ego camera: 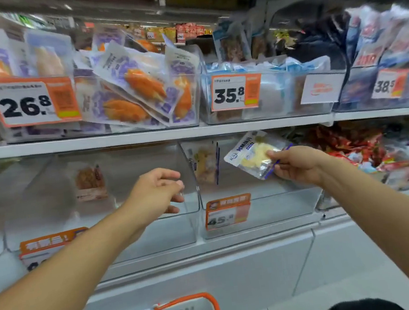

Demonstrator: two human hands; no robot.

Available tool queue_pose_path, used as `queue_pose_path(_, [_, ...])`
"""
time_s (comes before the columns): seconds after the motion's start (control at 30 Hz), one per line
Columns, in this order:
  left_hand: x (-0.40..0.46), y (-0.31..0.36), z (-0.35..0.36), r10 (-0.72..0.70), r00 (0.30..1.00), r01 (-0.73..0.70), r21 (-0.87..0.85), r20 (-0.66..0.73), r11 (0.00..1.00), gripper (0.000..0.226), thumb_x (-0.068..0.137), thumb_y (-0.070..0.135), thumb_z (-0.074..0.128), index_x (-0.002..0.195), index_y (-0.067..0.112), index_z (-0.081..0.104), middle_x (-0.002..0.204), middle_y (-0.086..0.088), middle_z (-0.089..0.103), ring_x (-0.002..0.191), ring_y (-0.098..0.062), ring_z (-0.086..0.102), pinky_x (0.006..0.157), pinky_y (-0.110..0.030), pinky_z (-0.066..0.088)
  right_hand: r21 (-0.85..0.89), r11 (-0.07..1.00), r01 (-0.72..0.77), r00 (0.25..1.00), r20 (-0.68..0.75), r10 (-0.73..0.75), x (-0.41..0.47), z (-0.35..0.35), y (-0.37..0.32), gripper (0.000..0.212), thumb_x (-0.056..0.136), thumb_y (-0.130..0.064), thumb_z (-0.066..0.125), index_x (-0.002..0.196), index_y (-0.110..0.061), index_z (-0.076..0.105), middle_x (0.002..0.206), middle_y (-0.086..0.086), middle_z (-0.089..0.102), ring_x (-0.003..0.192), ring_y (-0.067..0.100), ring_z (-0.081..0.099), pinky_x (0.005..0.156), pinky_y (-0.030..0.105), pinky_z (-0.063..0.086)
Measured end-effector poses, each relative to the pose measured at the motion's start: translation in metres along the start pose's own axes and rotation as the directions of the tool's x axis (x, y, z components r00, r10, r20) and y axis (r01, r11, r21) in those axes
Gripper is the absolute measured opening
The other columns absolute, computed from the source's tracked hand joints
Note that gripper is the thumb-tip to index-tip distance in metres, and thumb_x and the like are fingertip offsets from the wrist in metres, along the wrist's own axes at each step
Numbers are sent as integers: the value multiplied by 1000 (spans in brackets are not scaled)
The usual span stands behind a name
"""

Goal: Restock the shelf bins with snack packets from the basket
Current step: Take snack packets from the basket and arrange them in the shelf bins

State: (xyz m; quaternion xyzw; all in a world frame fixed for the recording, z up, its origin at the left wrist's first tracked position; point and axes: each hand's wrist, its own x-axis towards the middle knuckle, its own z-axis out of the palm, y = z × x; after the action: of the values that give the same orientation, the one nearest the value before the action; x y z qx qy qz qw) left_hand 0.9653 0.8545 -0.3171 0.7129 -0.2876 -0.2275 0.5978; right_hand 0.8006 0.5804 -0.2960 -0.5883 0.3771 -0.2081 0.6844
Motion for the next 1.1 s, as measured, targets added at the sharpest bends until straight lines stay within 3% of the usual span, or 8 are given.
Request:
queue_pose_path(0.1, [23, -11, 20, -41, 998, 42, 23, -48, 999, 12, 95, 8, 60, 107, 11, 62, 102, -14, 66, 76, -18, 66, 56, -27, 57, -85, 996, 41, 998, -38, -44, 52, -13, 5, 6, 93, -6, 66, 89, -10, 63, 78, 8, 64, 58, 12, 60, 50, 20, 54])
queue_pose_path(0.33, [45, -38, 33, -84, 990, 83, -5, -113, 996, 13, 95, 6, 58, 103, 13, 64, 97, -10, 68, 71, -15, 65, 51, -23, 51, -448, 880, 159, 986, 125, -115, 132, 60, 41, 17, 78, 1, 79, 89, -3, 68, 95, 15, 71, 81, 26, 71, 67, 36, 63])
queue_pose_path(0.5, [47, -43, 29, -19, 991, 24, 37, -130, 999, 10, 94, 12, 62, 101, 17, 67, 92, -6, 71, 62, -11, 59, 51, -26, 45, -781, 564, 268, 940, 83, -331, 158, 93, 37, 30, 82, -32, 81, 81, -5, 67, 69, 6, 69, 53, 12, 67, 49, 20, 53])
queue_pose_path(0.6, [47, -44, 28, -7, 991, 14, 49, -132, 999, 9, 94, 13, 63, 100, 19, 66, 93, -6, 70, 63, -11, 59, 53, -26, 45, -883, 427, 195, 924, 20, -381, 167, 94, 39, 45, 78, -49, 80, 79, -8, 62, 72, 6, 70, 54, 16, 68, 61, 29, 59])
queue_pose_path(0.8, [34, -39, 24, 118, 976, -103, 93, -181, 990, 8, 94, 14, 63, 97, 21, 63, 94, -9, 70, 57, -7, 59, 51, -24, 44, -809, 567, 155, 934, -67, -351, 148, 81, 25, 53, 74, -55, 79, 81, -5, 64, 75, 10, 71, 58, 20, 70, 49, 29, 57])
queue_pose_path(0.9, [4, -40, 10, 383, 904, -345, 205, -192, 916, 12, 94, 18, 62, 91, 29, 60, 84, -7, 66, 63, -29, 57, 52, -30, 48, -761, 565, 319, 778, -130, -614, 91, 60, 14, 59, 72, -65, 68, 74, -6, 70, 69, 11, 71, 64, 23, 70, 63, 37, 59])
queue_pose_path(1.0, [-43, -76, -6, 457, 879, -414, 260, -133, 872, 6, 92, 21, 64, 91, 26, 61, 75, -10, 63, 62, -32, 53, 55, -34, 45, -808, 325, 491, 594, 37, -804, -9, 63, 20, 59, 89, -54, 60, 61, -2, 59, 54, 10, 52, 47, 11, 42, 46, 22, 35])
queue_pose_path(1.1, [-83, -136, -29, 258, 964, -260, 370, 56, 892, 5, 90, 22, 69, 87, 22, 65, 66, -4, 61, 53, -12, 50, 55, -26, 41, -715, 231, 660, 675, 429, -600, -94, 98, 51, 58, 96, -47, 58, 53, -8, 57, 47, 7, 54, 37, 8, 44, 41, 15, 32])
